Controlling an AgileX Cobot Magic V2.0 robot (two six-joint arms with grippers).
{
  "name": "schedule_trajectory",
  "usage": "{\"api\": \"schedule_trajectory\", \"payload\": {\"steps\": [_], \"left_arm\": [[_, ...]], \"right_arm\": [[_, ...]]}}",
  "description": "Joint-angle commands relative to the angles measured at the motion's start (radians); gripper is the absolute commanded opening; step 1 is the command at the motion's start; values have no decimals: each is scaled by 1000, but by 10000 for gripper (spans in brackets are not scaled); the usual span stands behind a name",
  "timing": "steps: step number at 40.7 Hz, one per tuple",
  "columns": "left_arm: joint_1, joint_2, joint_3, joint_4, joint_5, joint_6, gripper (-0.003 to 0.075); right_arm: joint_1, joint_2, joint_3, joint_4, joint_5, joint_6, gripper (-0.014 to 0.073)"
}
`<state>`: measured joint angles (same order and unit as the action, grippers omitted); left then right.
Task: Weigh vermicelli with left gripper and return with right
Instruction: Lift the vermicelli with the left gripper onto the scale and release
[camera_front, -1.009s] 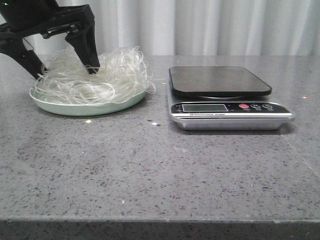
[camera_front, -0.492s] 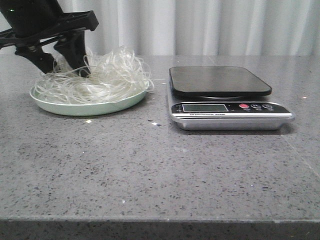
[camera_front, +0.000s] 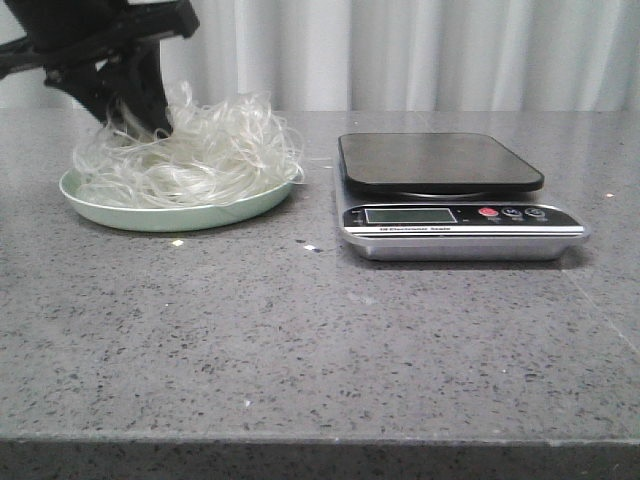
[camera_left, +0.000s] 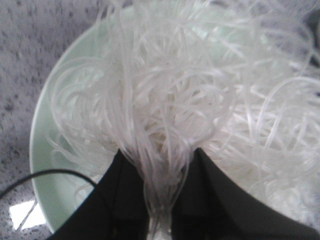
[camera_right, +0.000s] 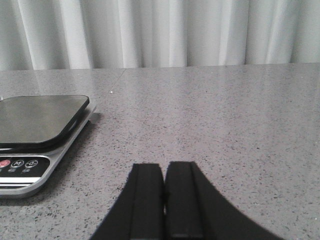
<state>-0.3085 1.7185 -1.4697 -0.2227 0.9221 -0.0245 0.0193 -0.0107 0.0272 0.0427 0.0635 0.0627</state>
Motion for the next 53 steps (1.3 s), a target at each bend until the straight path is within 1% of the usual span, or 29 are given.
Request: {"api": "schedule_trajectory", "payload": {"steps": [1,8,13,18,24,31,39,46,53], "left_arm": [[-8,-74,-97,-16,-26,2,145],[-8,-109,-232,-16,7,2,145],[-26,-128,-345,-16,22,2,145],[-70,-132,-467,-16,22,2,145],[-169,-132,-581,-16,-30,2,144],[-277,-113,-605,-16,-117,2,144],[-350,-37,-605,-16,-107,2,144],[-384,39,-605,-16,-89,2,144],[-384,111,-605,-16,-35,2,144]], "right_arm": [[-4,-16,-8,-14,-80,-1,150],[-4,-16,-8,-14,-82,-1,150],[-4,-16,-8,-14,-82,-1,150],[-4,-16,-8,-14,-82,-1,150],[-4,-16,-8,-14,-82,-1,150],[-4,-16,-8,-14,-82,-1,150],[-4,-16,-8,-14,-82,-1,150],[-4,-16,-8,-14,-83,-1,150],[-4,-16,-8,-14,-89,-1,150]]}}
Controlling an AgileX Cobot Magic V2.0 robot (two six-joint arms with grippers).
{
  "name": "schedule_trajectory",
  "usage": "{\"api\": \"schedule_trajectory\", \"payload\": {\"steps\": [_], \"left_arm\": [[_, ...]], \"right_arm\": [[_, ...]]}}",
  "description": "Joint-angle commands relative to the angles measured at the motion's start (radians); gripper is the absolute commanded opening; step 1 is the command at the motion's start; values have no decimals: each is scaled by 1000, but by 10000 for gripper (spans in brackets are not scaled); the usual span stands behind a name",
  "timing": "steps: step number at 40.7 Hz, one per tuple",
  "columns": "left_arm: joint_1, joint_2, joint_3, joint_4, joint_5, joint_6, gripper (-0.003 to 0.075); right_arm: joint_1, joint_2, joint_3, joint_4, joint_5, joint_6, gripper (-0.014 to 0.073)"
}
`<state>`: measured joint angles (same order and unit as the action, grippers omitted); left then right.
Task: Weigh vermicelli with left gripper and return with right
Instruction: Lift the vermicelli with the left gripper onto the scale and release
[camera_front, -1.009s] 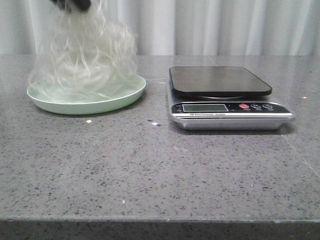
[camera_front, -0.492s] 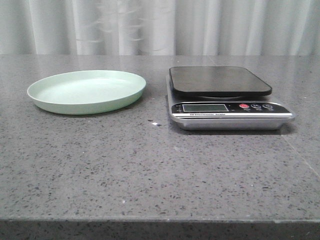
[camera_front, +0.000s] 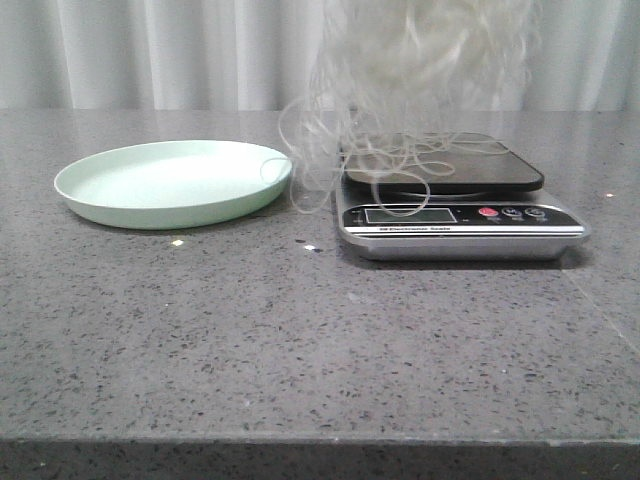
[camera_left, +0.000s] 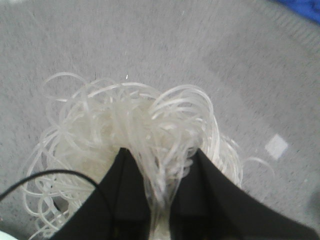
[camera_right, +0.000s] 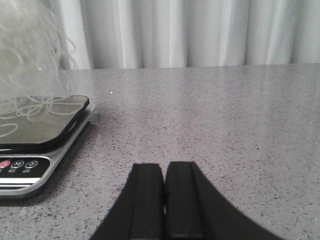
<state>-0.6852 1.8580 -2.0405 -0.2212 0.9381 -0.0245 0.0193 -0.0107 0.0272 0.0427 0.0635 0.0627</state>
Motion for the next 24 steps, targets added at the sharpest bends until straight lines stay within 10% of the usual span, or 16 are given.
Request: {"api": "schedule_trajectory", "payload": {"steps": [1,24], "left_arm": [[-7,-19,-34,-18,-42,2,144],[-8,104,-32,-49,54,37,155]], "right_arm": [[-4,-16,-8,-14,-89,-1,150],[-4,-16,-8,-14,-89,-1,150]]}}
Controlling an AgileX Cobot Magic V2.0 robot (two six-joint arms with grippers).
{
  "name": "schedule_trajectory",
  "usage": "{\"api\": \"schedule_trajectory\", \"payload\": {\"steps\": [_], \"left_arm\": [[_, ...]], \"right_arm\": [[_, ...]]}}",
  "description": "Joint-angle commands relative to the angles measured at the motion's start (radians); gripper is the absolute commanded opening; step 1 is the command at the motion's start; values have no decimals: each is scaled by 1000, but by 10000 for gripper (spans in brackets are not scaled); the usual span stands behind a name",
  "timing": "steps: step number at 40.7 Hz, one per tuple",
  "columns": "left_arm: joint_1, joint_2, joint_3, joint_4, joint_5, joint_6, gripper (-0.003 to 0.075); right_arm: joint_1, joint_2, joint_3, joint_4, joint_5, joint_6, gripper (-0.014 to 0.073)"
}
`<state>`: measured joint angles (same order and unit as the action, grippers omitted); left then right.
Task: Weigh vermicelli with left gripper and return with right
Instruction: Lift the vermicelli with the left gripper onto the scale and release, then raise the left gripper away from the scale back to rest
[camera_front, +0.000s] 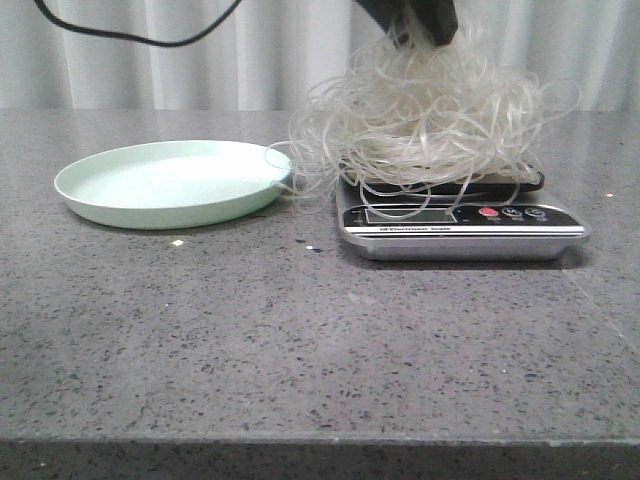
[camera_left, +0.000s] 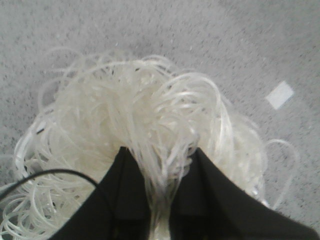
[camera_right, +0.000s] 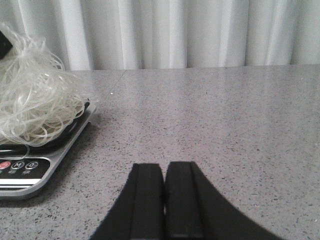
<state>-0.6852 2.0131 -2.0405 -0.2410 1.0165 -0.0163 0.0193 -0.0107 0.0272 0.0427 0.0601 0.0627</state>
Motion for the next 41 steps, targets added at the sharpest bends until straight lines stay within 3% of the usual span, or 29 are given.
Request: {"api": "schedule_trajectory", "payload": {"steps": [1,6,13,18,30,41], "left_arm": [[-8,-51,-32,-30,-22,41,161],[-8,-51,-32,-30,-17,71,246],[-8,-51,-32,-28,-4,73,490],[-8,-54,-32,-21,13,73,591],[1,-121,-36,26,32,73,606],[75,-227,-34,75,58,71,598]], "right_arm": [[-4,-16,-8,-14,-86,-1,150],[-4,-16,-8,-14,-86,-1,150],[-4,-16,-8,-14,-86,-1,150],[-4,-16,-8,-14,-86,-1,150],[-4,-16,-8,-14,-126,-1,150],[-4,-16,-8,-14,-129,-1,150]]}}
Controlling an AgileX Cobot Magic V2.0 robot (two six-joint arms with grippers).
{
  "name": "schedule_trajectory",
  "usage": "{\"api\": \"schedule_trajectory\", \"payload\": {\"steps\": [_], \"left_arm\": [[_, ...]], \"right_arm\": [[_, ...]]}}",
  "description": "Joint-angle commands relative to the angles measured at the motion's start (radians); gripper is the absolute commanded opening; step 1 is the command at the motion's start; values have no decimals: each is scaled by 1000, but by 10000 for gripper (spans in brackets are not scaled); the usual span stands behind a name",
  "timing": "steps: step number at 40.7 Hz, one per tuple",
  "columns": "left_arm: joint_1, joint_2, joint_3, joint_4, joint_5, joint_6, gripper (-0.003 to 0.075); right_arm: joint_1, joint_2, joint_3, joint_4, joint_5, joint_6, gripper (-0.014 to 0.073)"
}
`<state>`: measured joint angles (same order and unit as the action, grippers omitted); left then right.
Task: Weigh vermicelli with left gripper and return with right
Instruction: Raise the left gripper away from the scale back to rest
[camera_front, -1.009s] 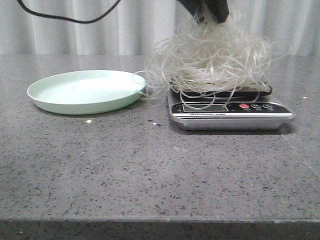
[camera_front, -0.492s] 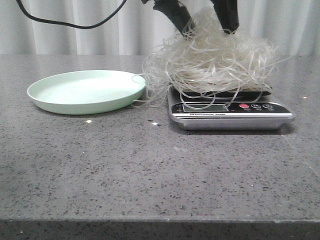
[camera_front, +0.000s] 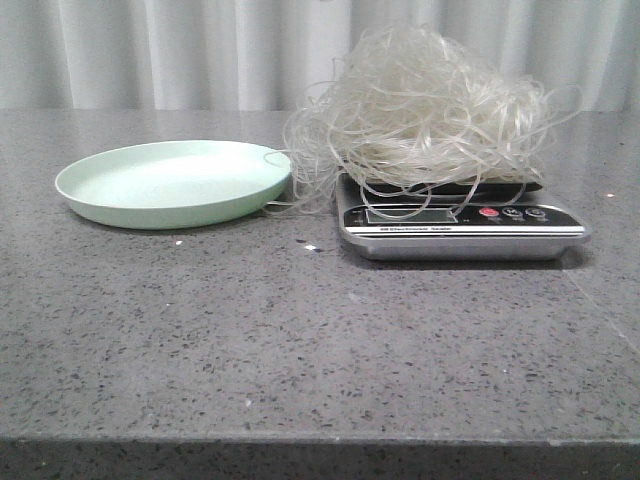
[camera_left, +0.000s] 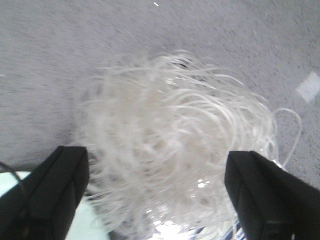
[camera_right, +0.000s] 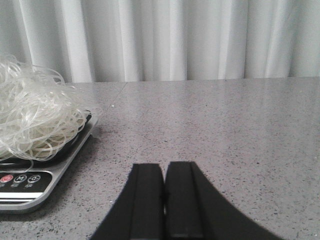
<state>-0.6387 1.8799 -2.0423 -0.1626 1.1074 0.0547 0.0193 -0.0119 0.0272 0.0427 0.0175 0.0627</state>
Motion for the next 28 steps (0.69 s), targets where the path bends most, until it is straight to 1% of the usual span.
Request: {"api": "schedule_trajectory", "payload": {"steps": [1,6,10,14,16,19,23,28], "left_arm": [[41,-102,-31,-3,-33,0,598],[96,-164,6,24,-32,0,598],[145,-222,76,42,-46,0,598],[191,-305,189,47,-105,0,596],[214,-354,258,59,-162,0,592],[245,-437,373,75,-235,0,552],[282,-546,523,103,-329,0,475],[336,-681,712,115,-437,0,398]], "right_arm": [[-4,-15,-8,-14,-88,-1,150],[-4,-15,-8,-14,-96,-1,150],[-4,-15,-8,-14,-115,-1,150],[-4,-15,-8,-14,-132,-1,150],[-4,-15,-8,-14,-135,-1,150],[-4,-15,-8,-13,-133,-1,150],[-4,-15,-8,-13,-133,-1,150],[-4,-15,-8,-13,-145,-1,150]]}}
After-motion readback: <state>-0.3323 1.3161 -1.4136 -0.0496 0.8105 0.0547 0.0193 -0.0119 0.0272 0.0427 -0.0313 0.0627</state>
